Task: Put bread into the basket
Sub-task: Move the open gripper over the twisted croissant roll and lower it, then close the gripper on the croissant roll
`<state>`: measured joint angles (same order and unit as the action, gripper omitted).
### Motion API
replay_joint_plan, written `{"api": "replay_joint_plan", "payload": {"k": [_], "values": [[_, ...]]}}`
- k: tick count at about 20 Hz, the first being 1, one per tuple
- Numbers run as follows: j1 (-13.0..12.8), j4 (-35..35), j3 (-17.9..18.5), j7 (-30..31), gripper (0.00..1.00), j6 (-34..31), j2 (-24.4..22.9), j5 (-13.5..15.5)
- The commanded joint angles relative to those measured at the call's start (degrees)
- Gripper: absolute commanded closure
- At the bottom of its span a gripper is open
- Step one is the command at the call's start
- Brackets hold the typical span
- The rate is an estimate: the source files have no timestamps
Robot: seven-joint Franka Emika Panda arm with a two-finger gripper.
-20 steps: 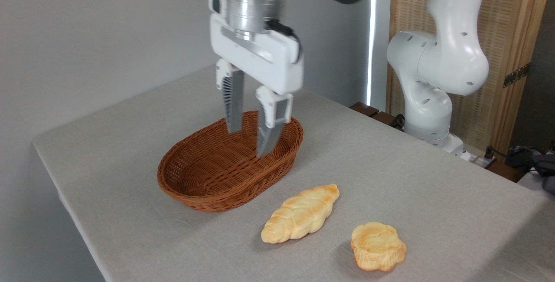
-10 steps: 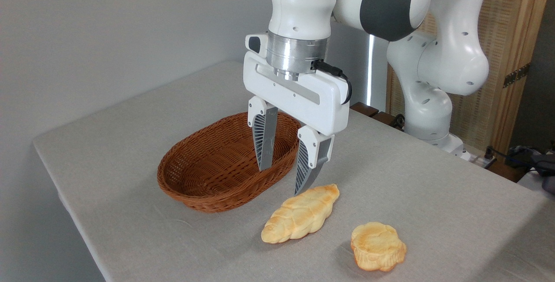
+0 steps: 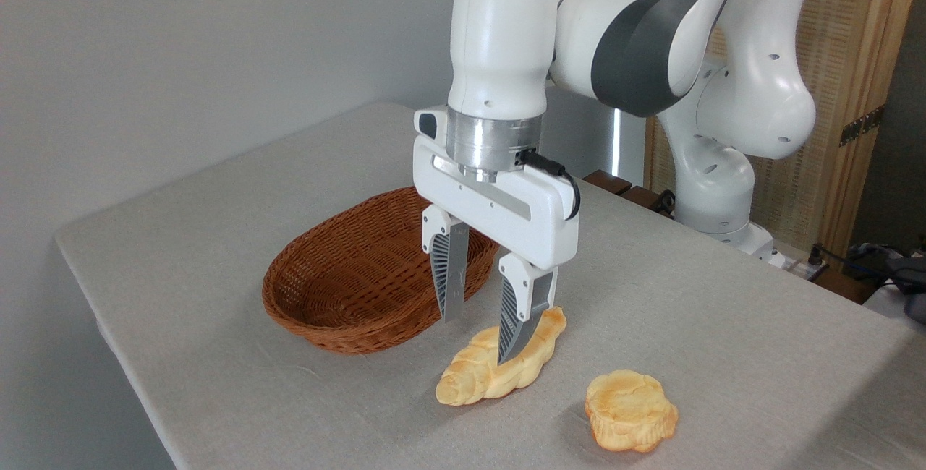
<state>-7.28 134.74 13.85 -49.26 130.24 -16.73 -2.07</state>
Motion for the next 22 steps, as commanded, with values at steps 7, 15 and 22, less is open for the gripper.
{"api": "replay_joint_plan", "payload": {"k": [7, 15, 22], "values": [[-0.89, 4.3, 0.65, -0.58, 0.0, 1.16, 0.29, -1.53], [-1.6, 6.24, 0.65, -0.58, 0.0, 0.63, 0.11, -1.62], [-1.6, 6.15, 0.65, -4.95, 0.58, 0.55, -0.41, -1.62]]}}
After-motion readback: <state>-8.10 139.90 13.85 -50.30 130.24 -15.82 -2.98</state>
